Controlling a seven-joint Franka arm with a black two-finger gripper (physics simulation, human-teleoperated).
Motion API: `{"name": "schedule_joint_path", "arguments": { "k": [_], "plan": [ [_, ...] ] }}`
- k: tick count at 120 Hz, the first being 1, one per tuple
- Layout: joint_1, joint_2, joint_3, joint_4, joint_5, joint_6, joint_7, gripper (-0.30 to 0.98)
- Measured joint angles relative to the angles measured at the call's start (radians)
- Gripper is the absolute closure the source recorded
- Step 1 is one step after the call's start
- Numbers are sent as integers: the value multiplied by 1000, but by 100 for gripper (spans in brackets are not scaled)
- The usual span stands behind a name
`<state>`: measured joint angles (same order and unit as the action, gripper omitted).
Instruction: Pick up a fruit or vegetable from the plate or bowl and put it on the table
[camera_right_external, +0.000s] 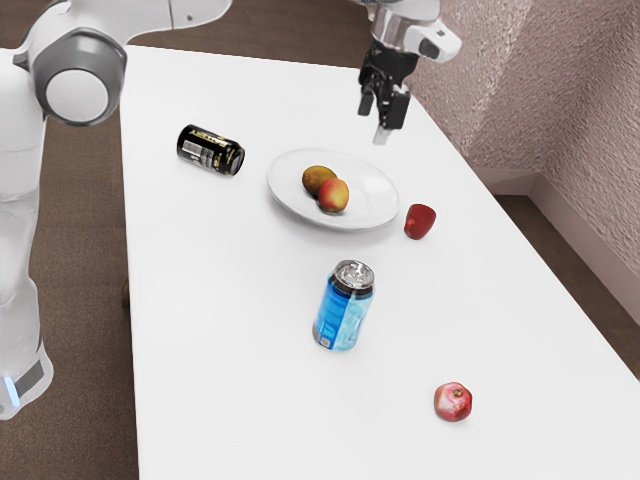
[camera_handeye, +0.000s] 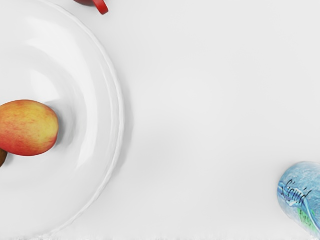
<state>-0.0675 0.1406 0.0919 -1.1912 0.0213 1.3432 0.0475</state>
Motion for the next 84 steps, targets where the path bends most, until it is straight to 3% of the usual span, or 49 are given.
{"name": "schedule_joint_path", "arguments": {
  "k": [26,46,62,84],
  "plan": [
    [2,5,2,-3,21,-35,0,0],
    [61,8,3,-57,38,-37,22,0],
    [68,-17,11,-149,40,21,131,0],
    [100,-35,43,-157,31,26,395,0]
  ]
}}
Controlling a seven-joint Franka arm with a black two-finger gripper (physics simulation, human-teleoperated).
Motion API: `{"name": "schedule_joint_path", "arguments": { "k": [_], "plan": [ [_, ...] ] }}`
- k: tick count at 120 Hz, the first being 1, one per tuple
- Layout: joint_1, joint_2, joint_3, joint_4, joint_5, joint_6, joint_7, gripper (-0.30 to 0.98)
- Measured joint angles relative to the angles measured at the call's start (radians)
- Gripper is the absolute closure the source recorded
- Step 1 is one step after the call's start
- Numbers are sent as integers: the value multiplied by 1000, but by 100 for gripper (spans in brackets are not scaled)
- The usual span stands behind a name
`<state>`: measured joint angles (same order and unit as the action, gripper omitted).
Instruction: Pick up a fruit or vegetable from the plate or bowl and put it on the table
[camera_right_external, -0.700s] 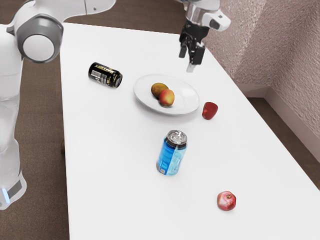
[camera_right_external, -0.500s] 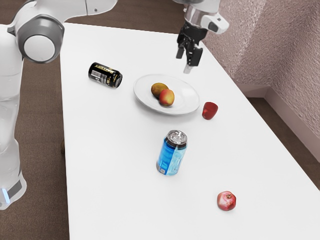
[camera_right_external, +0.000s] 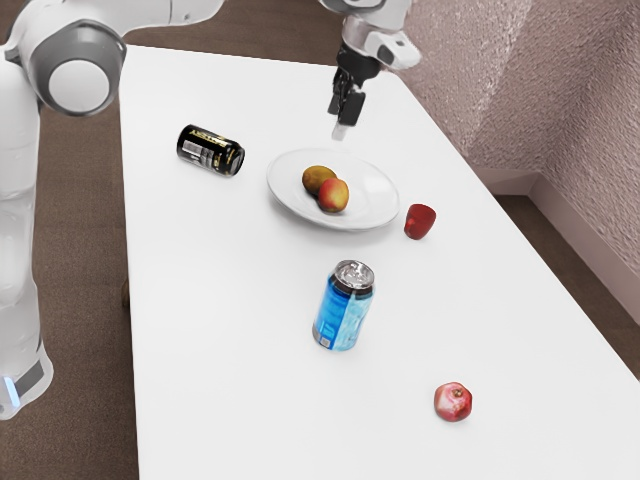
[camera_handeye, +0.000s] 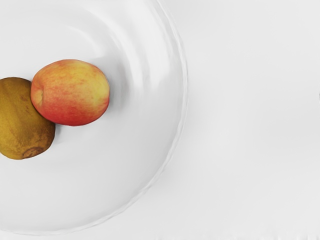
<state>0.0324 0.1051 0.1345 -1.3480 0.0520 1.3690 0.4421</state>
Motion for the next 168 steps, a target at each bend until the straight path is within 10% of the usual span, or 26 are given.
{"name": "schedule_joint_path", "arguments": {
  "k": [69,168],
  "plan": [
    [23,-6,46,-242,12,344,691,1],
    [112,120,37,-318,-99,535,1012,0]
  ]
}}
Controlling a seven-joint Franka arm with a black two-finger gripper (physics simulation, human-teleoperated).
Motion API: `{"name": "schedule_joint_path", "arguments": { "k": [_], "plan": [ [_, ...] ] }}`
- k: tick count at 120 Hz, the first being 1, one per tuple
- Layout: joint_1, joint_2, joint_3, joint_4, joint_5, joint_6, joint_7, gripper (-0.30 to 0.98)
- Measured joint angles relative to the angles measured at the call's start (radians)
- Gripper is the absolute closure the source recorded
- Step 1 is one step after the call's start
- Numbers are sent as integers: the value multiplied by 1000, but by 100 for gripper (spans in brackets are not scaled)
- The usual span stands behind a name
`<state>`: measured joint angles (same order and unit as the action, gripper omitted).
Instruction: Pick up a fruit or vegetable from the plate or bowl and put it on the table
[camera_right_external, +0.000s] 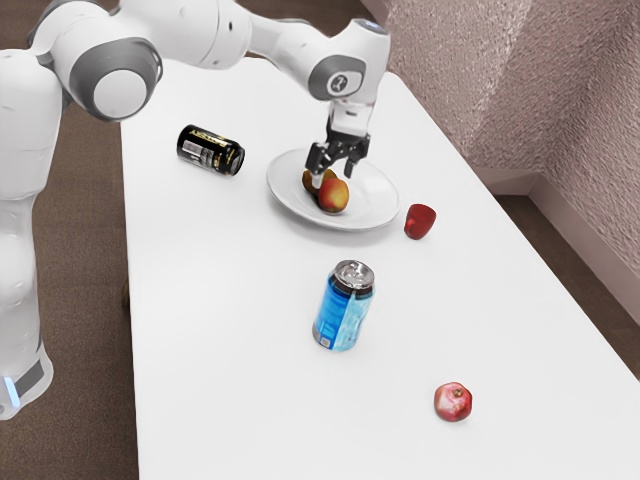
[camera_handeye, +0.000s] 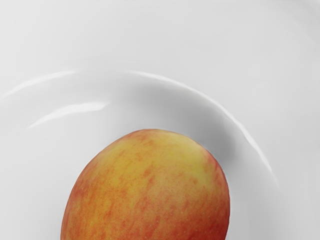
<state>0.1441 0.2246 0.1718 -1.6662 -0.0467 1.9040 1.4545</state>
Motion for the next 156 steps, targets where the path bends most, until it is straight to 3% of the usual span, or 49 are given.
{"name": "schedule_joint_path", "arguments": {
  "k": [94,132,156],
  "plan": [
    [8,43,-18,-24,-17,53,35,1],
    [8,58,-19,-19,-18,62,35,34],
    [8,51,-17,-16,-16,64,23,39]
  ]
}}
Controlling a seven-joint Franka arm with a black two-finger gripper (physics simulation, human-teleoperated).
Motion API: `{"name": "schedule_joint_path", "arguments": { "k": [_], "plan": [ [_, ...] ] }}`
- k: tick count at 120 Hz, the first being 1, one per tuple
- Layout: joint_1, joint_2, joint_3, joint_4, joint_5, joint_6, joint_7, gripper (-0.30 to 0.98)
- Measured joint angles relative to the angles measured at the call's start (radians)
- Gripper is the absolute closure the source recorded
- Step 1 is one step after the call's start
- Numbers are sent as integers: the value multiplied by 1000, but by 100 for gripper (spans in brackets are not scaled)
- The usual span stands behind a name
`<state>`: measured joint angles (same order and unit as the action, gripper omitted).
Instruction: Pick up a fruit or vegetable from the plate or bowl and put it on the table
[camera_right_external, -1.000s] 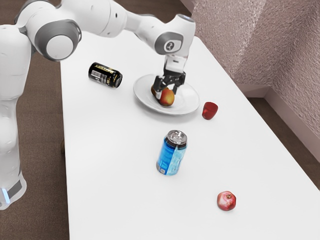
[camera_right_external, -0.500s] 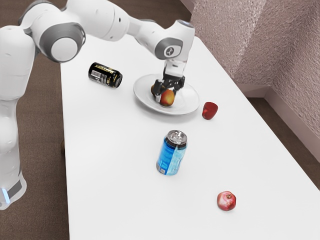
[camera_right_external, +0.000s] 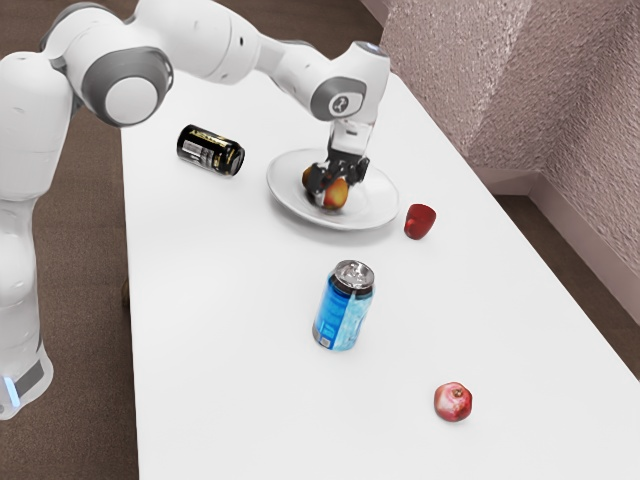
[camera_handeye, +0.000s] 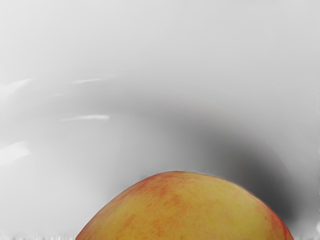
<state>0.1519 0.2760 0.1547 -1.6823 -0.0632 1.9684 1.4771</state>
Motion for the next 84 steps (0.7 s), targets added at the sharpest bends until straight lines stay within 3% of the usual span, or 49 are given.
{"name": "schedule_joint_path", "arguments": {
  "k": [34,51,67,84],
  "plan": [
    [-7,-102,-11,21,10,-58,-34,49],
    [-14,-155,-125,15,62,-87,-68,54],
    [-14,-165,-214,2,85,-101,-100,46],
    [-16,-160,-299,-6,109,-103,-139,47]
  ]
}}
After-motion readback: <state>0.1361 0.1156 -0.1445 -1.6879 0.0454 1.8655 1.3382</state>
